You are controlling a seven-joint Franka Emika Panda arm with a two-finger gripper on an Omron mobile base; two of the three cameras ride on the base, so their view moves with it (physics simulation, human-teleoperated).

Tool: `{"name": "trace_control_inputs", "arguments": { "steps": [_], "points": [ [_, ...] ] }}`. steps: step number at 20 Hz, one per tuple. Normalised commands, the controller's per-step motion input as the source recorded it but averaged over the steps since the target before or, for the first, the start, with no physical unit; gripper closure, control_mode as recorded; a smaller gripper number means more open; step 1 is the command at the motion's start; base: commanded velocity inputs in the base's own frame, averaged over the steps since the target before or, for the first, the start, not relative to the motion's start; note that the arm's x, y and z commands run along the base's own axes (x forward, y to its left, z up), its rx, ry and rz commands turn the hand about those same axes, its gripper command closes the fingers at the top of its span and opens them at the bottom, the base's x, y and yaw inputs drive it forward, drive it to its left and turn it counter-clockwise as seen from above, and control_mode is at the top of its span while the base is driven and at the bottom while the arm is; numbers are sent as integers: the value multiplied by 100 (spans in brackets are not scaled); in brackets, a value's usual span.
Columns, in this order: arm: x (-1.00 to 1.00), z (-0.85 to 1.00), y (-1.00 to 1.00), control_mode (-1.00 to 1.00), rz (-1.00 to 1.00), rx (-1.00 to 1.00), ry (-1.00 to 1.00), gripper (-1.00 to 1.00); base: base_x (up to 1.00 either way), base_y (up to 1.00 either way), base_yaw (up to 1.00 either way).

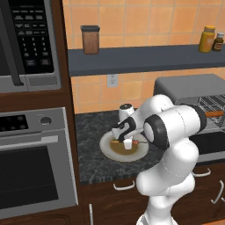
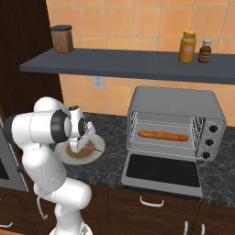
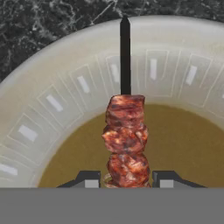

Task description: Pick up the kebab skewer and baguette bread, and place them inside the toaster oven. Close the toaster oven door and start by setting the timer.

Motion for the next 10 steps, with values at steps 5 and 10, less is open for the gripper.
{"name": "trace_control_inputs", "arguments": {
  "steps": [5,10],
  "points": [
    [-22,50,-2,-100,0,0,-3,100,0,0,0],
    [-50,90,-21,-100,3,0,-1,100,0,0,0]
  ]
}}
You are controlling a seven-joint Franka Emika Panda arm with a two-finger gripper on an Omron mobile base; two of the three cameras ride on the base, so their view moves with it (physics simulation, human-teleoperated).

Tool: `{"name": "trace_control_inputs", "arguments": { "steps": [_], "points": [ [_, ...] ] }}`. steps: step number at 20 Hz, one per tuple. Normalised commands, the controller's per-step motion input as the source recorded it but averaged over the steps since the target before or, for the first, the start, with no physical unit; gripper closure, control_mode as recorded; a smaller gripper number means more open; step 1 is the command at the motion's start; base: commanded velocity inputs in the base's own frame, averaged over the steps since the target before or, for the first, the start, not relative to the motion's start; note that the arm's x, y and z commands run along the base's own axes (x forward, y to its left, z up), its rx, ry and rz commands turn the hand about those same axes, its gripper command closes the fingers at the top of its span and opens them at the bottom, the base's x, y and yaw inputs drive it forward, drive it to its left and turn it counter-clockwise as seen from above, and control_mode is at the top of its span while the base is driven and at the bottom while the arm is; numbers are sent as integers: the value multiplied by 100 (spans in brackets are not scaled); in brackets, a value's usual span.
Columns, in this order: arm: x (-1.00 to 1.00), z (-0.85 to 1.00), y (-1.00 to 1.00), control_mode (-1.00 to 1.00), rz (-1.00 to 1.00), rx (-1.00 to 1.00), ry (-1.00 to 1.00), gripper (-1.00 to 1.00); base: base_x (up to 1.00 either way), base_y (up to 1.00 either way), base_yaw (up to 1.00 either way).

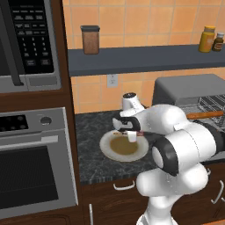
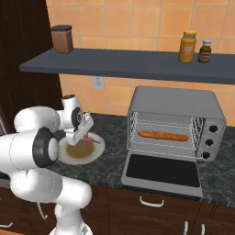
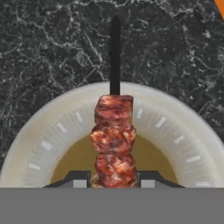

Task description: Pick up the kebab skewer and baguette bread, and place them inside the toaster oven. Close the toaster oven door and start by setting the timer.

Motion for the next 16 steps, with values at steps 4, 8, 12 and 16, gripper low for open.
{"name": "trace_control_inputs", "arguments": {
  "steps": [4,8,12,16],
  "points": [
    [-72,61,-36,-100,15,-1,0,100,0,0,0],
    [-83,63,-44,-100,17,-1,-3,100,0,0,0],
    [-66,71,-68,-100,12,0,-6,100,0,0,0],
    [-84,91,-81,-100,4,0,0,100,0,0,0]
  ]
}}
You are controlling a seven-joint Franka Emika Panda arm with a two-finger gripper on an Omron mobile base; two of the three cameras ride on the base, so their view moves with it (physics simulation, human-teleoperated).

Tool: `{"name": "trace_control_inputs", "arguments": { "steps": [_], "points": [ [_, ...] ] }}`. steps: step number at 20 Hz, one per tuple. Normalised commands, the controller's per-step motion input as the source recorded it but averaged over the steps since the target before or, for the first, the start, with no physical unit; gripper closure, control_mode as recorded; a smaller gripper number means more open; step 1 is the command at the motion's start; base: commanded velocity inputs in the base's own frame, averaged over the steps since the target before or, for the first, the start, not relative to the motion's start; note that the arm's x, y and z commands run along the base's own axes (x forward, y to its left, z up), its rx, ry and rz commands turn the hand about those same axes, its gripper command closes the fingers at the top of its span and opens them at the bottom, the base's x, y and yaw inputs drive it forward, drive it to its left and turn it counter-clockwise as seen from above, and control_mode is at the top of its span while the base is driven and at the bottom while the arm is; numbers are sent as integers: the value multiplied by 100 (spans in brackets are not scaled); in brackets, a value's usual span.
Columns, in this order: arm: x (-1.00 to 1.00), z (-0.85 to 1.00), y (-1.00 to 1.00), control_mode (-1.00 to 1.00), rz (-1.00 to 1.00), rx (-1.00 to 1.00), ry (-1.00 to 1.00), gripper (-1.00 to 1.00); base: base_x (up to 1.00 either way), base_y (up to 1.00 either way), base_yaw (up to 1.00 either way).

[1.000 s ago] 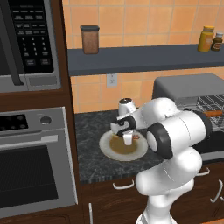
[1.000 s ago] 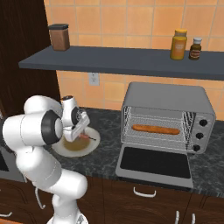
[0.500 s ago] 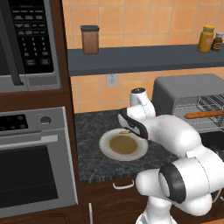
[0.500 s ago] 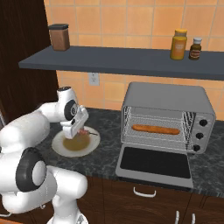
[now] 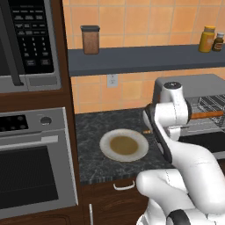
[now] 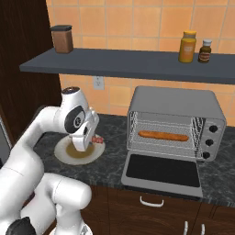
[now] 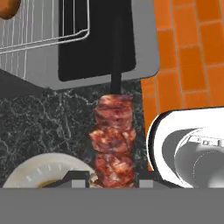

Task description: Pick up the kebab skewer and baguette bread, and place them inside the toaster oven. Close the toaster oven door and start by setting the timer.

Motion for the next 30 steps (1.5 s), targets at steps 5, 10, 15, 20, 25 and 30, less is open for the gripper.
{"name": "trace_control_inputs", "arguments": {
  "steps": [5,10,15,20,25,30],
  "points": [
    [-69,85,-90,-100,1,0,0,100,0,0,0],
    [-20,49,-96,-100,4,0,-3,100,0,0,0],
    [2,27,-73,-100,8,0,-6,100,0,0,0],
    [2,3,-54,-100,8,0,-1,100,0,0,0],
    [20,-15,-48,-100,11,5,0,100,0,0,0],
    [55,-16,-19,-100,8,3,0,100,0,0,0]
  ]
}}
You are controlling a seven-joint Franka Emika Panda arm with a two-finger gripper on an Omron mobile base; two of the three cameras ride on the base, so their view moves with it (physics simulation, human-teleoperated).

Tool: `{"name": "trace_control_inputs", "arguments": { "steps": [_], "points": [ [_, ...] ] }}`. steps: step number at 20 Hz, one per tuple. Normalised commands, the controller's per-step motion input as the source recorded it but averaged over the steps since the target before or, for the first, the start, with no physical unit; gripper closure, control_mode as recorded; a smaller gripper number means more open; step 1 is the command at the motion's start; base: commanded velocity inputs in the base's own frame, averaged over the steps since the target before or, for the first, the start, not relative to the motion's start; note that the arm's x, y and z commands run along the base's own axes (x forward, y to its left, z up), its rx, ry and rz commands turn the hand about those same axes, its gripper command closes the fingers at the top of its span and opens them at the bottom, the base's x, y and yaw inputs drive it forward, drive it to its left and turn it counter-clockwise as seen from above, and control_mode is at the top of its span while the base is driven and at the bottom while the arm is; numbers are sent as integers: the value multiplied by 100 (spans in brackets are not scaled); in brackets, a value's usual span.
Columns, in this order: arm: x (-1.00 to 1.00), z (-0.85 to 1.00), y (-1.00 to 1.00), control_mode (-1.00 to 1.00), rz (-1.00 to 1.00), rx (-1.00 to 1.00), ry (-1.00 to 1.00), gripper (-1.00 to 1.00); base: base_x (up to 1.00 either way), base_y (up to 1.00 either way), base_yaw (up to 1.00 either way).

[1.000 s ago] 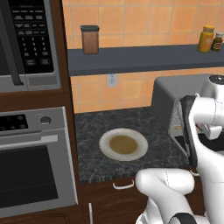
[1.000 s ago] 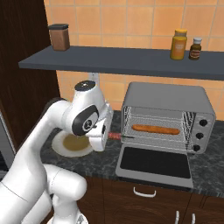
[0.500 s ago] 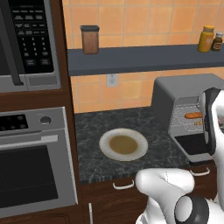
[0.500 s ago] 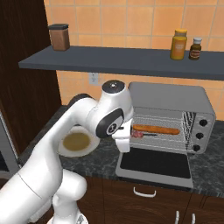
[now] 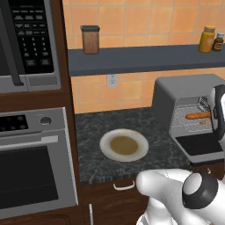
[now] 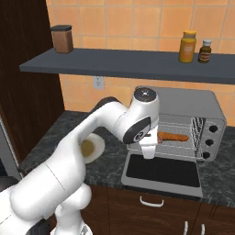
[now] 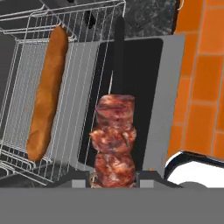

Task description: Pick up the kebab skewer and baguette bread, and place them inside the toaster oven. Close the toaster oven door and start by setting the timer.

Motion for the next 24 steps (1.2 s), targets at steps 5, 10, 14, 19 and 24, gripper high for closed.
{"name": "trace_control_inputs", "arguments": {
  "steps": [5,10,14,19,24],
  "points": [
    [56,-30,-33,-100,6,10,7,100,0,0,0],
    [48,-40,-50,-100,0,8,3,100,0,0,0],
    [44,-17,-20,-100,-3,1,15,100,0,0,0],
    [53,-35,-3,-100,0,0,12,100,0,0,0],
    [33,-37,-8,-100,0,0,9,100,0,0,0]
  ]
}}
